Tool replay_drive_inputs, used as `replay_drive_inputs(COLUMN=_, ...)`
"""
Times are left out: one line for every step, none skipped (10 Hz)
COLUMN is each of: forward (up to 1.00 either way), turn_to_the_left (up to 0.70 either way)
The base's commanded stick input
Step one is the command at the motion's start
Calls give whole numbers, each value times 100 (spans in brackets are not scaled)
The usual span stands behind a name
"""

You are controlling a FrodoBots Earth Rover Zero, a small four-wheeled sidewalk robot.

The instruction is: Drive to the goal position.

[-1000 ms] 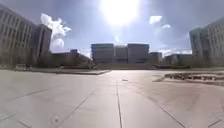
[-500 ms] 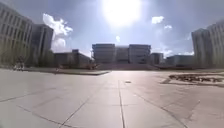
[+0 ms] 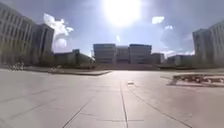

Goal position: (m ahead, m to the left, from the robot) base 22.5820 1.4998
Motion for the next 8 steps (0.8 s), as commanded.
replay_drive_inputs(forward=100, turn_to_the_left=1)
replay_drive_inputs(forward=100, turn_to_the_left=1)
replay_drive_inputs(forward=100, turn_to_the_left=1)
replay_drive_inputs(forward=100, turn_to_the_left=1)
replay_drive_inputs(forward=100, turn_to_the_left=1)
replay_drive_inputs(forward=100, turn_to_the_left=1)
replay_drive_inputs(forward=100, turn_to_the_left=0)
replay_drive_inputs(forward=100, turn_to_the_left=-21)
